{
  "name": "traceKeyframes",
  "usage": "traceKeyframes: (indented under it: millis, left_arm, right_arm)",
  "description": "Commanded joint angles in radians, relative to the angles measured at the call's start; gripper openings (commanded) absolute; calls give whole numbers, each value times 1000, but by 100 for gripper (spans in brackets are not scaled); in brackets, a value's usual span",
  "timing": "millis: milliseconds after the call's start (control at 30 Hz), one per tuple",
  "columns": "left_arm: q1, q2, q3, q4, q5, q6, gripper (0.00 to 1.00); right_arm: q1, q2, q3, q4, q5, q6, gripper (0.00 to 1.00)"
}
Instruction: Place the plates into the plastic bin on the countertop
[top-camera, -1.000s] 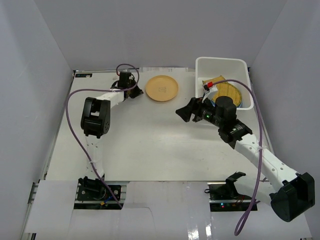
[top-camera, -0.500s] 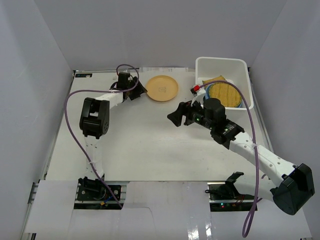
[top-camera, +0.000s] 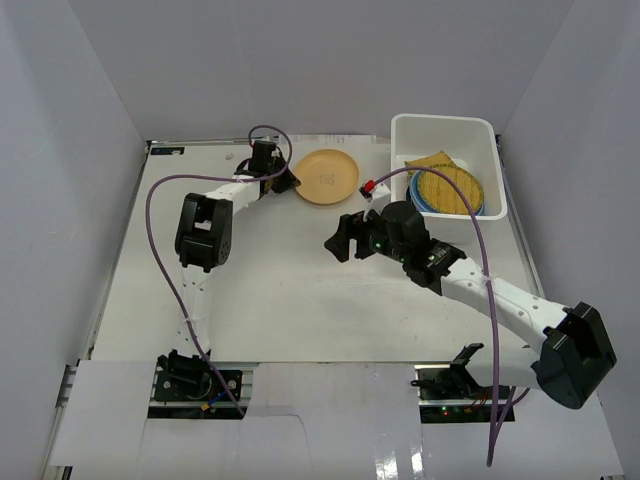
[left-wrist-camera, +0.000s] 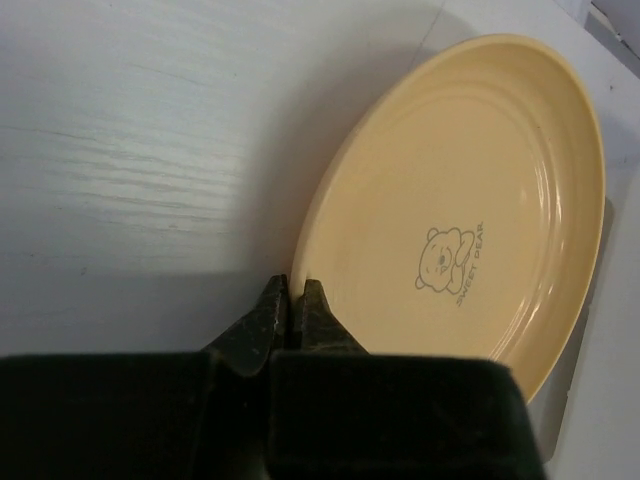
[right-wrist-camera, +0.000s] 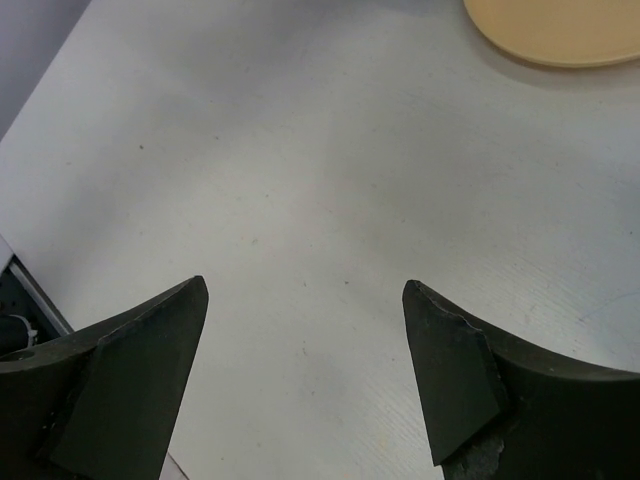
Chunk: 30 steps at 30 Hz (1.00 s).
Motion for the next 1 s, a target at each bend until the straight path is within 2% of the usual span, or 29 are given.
traceKeyframes:
  millis: [0,33,67,100,133,167,200,267,300,467,633,667,733,767,800,833,867,900,933,967]
  left_arm:
    - [8,-91,-54,-35,-28,26,0]
    - [12,-177,-94,-20,-27,29,0]
    - [18,-231,-205,-2,-15,23,0]
    - [29,-291,-274,59,-4,12,0]
    - [32,-422,-348,96,4,-8,0]
    - [29,-487,-423,176,20,-13,0]
    - [25,-545,-559,193,33,-17,0]
    - [9,-703,-678,246,63,-37,0]
    - [3,-749,-791,265,80,-45,0]
    - [-60,-992,-1011,296,125,-65,0]
    - [-92,-1118,-1067,261,168,-40,0]
    - [-95,-1133,-1068,226,166,-34,0]
    - [-95,-1190,-1082,206,174,-31,0]
    - [-95,-1211,-1085,195,182,-30,1]
    - [-95,-1233,-1085,186,189,-28,9]
    - [-95,-1277,-1082,173,205,-14,21]
    - [-97,-1299,-1067,138,211,-2,50]
    - [-95,-1322,-1057,124,218,13,62]
    - [-95,-1371,-1047,86,247,53,72]
    - [-97,-1397,-1028,51,267,76,85]
  right_arm:
    - [11,27,29,44,90,-40,85]
    - [11,36,38,21,113,-47,87]
    - [11,56,49,10,166,-55,89]
    - [10,65,76,-3,197,-64,96]
    - [10,88,90,-29,228,-81,98]
    - [0,97,105,-33,269,-86,98]
    - [-9,108,124,-33,279,-89,95]
    - [-44,128,133,-33,268,-83,92]
    - [-59,140,139,-33,256,-78,92]
    - [-121,214,162,15,101,-32,93]
    - [-159,222,120,99,-37,63,100]
    - [-168,211,98,128,-54,101,92]
    - [-178,174,55,215,-59,137,56]
    - [-187,161,37,219,-50,146,20]
    - [-193,148,32,219,-39,147,11]
    - [-201,113,27,213,-28,147,8]
    - [-229,93,26,208,-17,143,8]
    - [-254,76,29,202,-28,143,8]
    - [-288,44,33,202,-101,149,8]
    - [-379,27,43,201,-144,155,8]
